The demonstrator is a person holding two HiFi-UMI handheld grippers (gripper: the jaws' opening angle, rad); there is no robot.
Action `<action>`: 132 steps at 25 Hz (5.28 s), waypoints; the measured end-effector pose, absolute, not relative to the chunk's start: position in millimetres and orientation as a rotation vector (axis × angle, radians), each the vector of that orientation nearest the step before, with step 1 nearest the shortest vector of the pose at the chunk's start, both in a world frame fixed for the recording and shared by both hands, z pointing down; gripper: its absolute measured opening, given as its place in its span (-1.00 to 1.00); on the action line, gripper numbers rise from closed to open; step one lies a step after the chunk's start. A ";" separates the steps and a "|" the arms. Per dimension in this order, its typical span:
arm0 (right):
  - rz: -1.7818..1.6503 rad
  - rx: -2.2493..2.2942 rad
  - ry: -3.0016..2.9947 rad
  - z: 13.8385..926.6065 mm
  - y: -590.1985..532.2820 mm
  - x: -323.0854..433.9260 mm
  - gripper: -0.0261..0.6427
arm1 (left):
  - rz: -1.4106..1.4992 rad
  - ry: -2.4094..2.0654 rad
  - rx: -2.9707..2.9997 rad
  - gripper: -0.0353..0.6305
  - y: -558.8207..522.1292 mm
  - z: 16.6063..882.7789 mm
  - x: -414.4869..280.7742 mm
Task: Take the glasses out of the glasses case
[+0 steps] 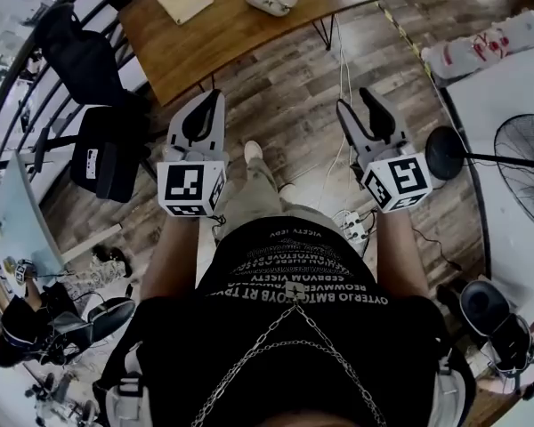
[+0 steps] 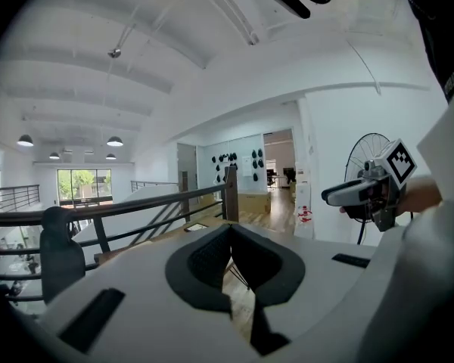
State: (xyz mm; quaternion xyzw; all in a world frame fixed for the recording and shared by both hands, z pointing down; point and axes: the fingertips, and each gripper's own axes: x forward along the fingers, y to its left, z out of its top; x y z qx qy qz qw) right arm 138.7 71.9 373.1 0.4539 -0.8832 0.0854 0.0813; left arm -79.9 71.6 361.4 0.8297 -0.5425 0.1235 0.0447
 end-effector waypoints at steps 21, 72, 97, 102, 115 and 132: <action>0.212 1.304 -2.648 360.0 -15.3 98.8 -0.38 | 0.366 -1.624 2.571 -0.82 -29.4 350.6 -105.9; 0.116 1.385 -2.650 337.3 -186.1 95.2 -0.38 | 0.419 -1.547 2.661 -0.82 -207.1 340.1 -99.7; 0.190 1.202 -2.781 340.1 -277.8 139.7 -0.38 | 0.439 -1.724 2.533 -0.82 -272.3 344.3 -58.4; 0.162 1.164 -2.814 335.2 -292.0 156.9 -0.38 | 0.424 -1.768 2.515 -0.82 -280.4 342.9 -41.3; 0.211 1.007 -2.866 355.9 -307.7 155.8 -0.38 | 0.463 -1.870 2.419 -0.82 -279.9 355.0 -30.7; 0.343 0.948 -2.789 397.3 -336.3 82.5 -0.38 | 0.510 -1.773 2.416 -0.82 -317.8 379.1 -82.7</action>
